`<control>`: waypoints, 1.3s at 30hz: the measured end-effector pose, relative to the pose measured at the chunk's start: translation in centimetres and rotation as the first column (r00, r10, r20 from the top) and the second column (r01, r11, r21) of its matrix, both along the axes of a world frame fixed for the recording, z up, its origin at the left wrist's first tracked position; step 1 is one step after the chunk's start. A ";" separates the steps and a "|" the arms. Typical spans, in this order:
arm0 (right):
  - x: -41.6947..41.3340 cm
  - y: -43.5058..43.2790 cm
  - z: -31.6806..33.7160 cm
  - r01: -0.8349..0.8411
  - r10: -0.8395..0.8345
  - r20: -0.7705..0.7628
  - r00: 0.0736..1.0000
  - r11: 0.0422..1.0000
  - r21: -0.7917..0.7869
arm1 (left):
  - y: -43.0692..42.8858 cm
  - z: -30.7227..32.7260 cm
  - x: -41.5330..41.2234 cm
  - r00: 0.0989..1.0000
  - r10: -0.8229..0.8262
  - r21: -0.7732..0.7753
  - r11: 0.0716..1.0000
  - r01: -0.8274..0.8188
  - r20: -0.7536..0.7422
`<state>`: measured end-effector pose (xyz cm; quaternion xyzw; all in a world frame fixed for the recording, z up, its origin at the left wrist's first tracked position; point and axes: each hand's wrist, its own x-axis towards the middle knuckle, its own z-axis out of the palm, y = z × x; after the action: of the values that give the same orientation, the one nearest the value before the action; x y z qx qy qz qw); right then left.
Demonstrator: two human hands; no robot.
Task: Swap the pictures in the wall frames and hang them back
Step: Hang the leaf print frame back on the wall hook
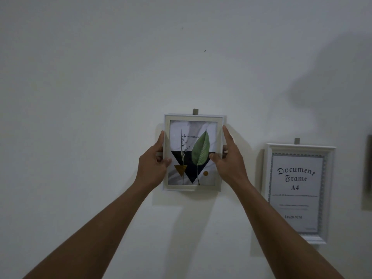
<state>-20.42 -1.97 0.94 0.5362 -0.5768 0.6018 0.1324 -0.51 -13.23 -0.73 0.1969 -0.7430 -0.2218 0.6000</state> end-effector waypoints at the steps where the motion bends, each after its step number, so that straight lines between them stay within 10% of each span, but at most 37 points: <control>1: 0.0 0.0 0.0 0.026 -0.026 -0.015 1.000 1.000 -0.005 | 0.2 0.0 0.0 1.000 0.018 -0.012 1.000 -0.018 0.011; 39: -0.3 -0.1 -1.4 0.210 -0.203 -0.195 0.960 0.977 0.018 | 0.2 0.4 -0.8 0.980 0.198 -0.145 0.970 -0.193 0.023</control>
<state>-20.70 -2.10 -0.45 0.5311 -0.6257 0.5189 0.2392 -1.36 -13.07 -0.30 0.2300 -0.7449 -0.1044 0.6175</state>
